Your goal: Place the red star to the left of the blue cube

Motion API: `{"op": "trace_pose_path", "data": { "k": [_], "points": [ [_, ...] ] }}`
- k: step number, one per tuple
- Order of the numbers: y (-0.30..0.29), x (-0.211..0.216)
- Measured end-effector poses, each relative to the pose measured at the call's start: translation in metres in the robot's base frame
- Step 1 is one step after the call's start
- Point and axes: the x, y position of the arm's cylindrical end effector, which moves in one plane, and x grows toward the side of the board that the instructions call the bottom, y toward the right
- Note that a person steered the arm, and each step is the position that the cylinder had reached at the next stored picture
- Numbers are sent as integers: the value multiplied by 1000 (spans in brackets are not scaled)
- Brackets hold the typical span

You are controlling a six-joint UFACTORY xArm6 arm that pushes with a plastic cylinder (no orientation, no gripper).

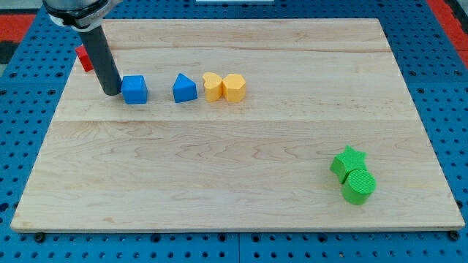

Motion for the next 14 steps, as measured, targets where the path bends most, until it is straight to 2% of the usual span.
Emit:
{"op": "trace_pose_path", "data": {
  "k": [1, 7, 14],
  "points": [
    [-41, -3],
    [-91, -17],
    [-91, -17]
  ]
}}
